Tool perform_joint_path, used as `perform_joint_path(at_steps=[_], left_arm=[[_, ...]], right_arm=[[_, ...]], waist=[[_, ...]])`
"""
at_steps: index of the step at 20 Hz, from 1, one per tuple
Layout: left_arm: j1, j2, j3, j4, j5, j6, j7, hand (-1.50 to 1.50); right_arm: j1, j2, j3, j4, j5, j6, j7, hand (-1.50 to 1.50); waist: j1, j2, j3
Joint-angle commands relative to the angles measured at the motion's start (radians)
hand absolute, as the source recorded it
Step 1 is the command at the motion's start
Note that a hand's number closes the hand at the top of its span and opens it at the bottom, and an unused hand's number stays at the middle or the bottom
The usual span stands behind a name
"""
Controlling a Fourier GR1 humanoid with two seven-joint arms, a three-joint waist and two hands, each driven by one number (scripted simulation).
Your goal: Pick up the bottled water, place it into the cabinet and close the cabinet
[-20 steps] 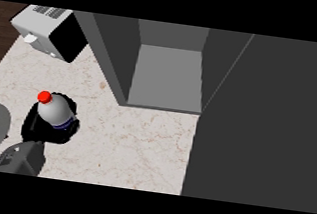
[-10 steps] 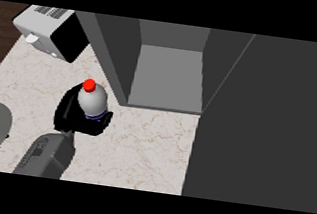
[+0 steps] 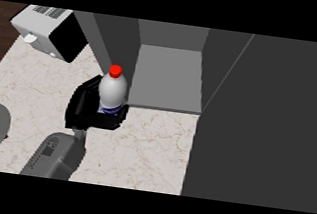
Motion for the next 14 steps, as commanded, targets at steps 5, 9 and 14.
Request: perform_joint_path(at_steps=[5, 9, 14], left_arm=[[-0.156, -0.044, -0.130, -0.020, -0.056, 0.215, 0.079, 1.50], [-0.211, -0.043, -0.144, 0.048, -0.094, 0.293, 0.113, 1.50], [-0.228, -0.043, -0.154, 0.067, -0.101, 0.353, 0.147, 1.50]], right_arm=[[0.004, 0.014, 0.042, -0.181, -0.074, -0.065, 0.063, -1.50], [0.000, -0.012, 0.010, -0.091, -0.098, -0.017, 0.021, -1.50], [-0.003, -0.027, 0.031, -0.115, -0.106, -0.027, 0.030, -1.50]], waist=[[-0.021, 0.004, 0.000], [-0.042, 0.007, 0.001], [-0.057, 0.012, -0.001]])
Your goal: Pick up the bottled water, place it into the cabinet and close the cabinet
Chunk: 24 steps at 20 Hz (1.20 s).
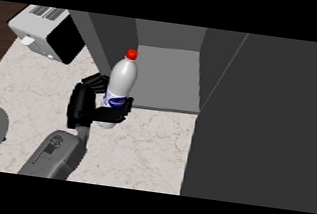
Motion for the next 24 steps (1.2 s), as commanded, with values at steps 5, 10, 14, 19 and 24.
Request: perform_joint_path(at_steps=[5, 10, 14, 19, 24], left_arm=[[-0.245, -0.068, -0.037, 0.103, -0.020, 0.010, 0.109, 1.50], [-0.251, -0.071, -0.036, 0.119, -0.037, 0.050, 0.095, 1.50], [-0.296, -0.064, -0.009, 0.140, -0.051, 0.101, 0.092, 1.50], [-0.331, -0.038, 0.007, 0.206, -0.088, 0.135, 0.069, 1.50], [-0.362, -0.017, -0.009, 0.237, -0.130, 0.150, 0.095, -1.50]], right_arm=[[-0.006, -0.009, 0.008, -0.082, -0.089, -0.030, 0.031, -1.50], [0.003, -0.023, 0.022, -0.085, -0.092, -0.018, 0.030, -1.50], [-0.008, -0.043, 0.013, -0.064, -0.077, -0.003, 0.020, -1.50], [-0.050, -0.057, 0.012, -0.015, -0.087, 0.015, -0.008, -1.50], [-0.070, -0.064, 0.042, -0.028, -0.076, -0.008, 0.013, -1.50]], waist=[[-0.050, 0.021, -0.004], [-0.063, 0.023, -0.004], [-0.085, 0.025, -0.004], [-0.100, 0.030, -0.003], [-0.109, 0.036, -0.004]])
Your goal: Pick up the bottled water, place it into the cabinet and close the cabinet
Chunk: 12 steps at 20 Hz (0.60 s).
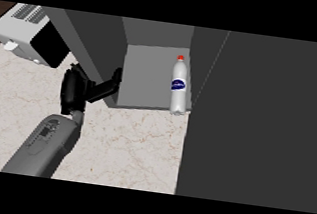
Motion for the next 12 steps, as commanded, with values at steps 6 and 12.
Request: perform_joint_path(at_steps=[6, 12], left_arm=[[-0.265, -0.053, -0.058, 0.151, -0.069, 0.003, 0.097, -1.50], [-0.249, -0.064, -0.062, 0.114, -0.067, -0.001, 0.055, -1.50]], right_arm=[[0.003, -0.005, 0.016, -0.050, -0.041, -0.014, 0.025, -1.50], [-0.017, -0.007, 0.039, -0.064, -0.027, -0.019, 0.024, -1.50]], waist=[[-0.050, 0.025, -0.004], [-0.068, 0.028, -0.006]])
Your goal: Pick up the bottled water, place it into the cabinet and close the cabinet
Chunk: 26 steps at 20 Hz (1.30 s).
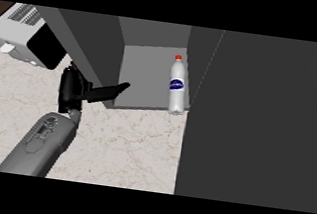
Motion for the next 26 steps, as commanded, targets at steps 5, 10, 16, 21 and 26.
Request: perform_joint_path(at_steps=[5, 10, 16, 21, 26], left_arm=[[-0.241, -0.120, -0.025, 0.016, 0.032, -0.060, -0.005, -1.50], [-0.241, -0.119, -0.034, -0.024, 0.045, -0.103, -0.037, -1.50], [-0.205, -0.149, -0.023, -0.038, 0.075, -0.122, -0.078, -1.50], [-0.162, -0.172, -0.034, -0.077, 0.107, -0.159, -0.104, -1.50], [-0.088, -0.173, -0.074, -0.116, 0.145, -0.199, -0.126, -1.50]], right_arm=[[-0.007, -0.004, 0.011, -0.062, -0.020, -0.020, 0.021, -1.50], [-0.031, -0.021, 0.004, -0.048, -0.015, -0.031, 0.031, -1.50], [-0.016, -0.015, -0.011, -0.036, -0.014, -0.045, 0.030, -1.50], [-0.022, -0.018, -0.027, -0.064, -0.035, -0.079, 0.044, -1.50], [0.001, -0.009, -0.019, -0.067, -0.015, -0.088, 0.054, -1.50]], waist=[[-0.053, 0.022, -0.009], [-0.042, 0.020, -0.008], [-0.027, 0.013, -0.007], [-0.006, 0.007, -0.008], [0.020, 0.000, -0.007]])
